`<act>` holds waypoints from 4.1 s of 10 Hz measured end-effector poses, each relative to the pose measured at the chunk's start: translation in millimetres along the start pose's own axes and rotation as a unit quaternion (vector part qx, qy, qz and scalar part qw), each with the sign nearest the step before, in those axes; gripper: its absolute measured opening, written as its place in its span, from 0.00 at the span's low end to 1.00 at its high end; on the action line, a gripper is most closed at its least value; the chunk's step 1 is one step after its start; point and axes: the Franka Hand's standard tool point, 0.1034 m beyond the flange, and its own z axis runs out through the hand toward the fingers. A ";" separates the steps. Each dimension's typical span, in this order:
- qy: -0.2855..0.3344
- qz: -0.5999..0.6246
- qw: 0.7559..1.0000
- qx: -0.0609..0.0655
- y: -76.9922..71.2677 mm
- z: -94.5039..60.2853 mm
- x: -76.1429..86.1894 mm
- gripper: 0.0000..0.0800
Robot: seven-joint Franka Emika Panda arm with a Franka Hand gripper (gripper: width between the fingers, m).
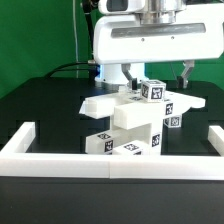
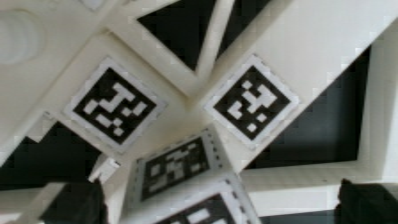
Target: Assemble chair
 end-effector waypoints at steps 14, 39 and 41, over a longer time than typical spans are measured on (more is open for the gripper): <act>0.008 0.104 0.994 -0.007 3.2 -0.4 2.9 0.36; 0.006 -0.280 0.959 -0.028 6.4 1.4 3.3 0.36; 0.009 -0.197 0.980 -0.027 6.2 1.5 3.2 0.36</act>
Offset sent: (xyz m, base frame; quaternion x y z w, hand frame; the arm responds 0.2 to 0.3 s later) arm 0.0000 0.0000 0.0000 0.0000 0.0000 0.0000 1.0000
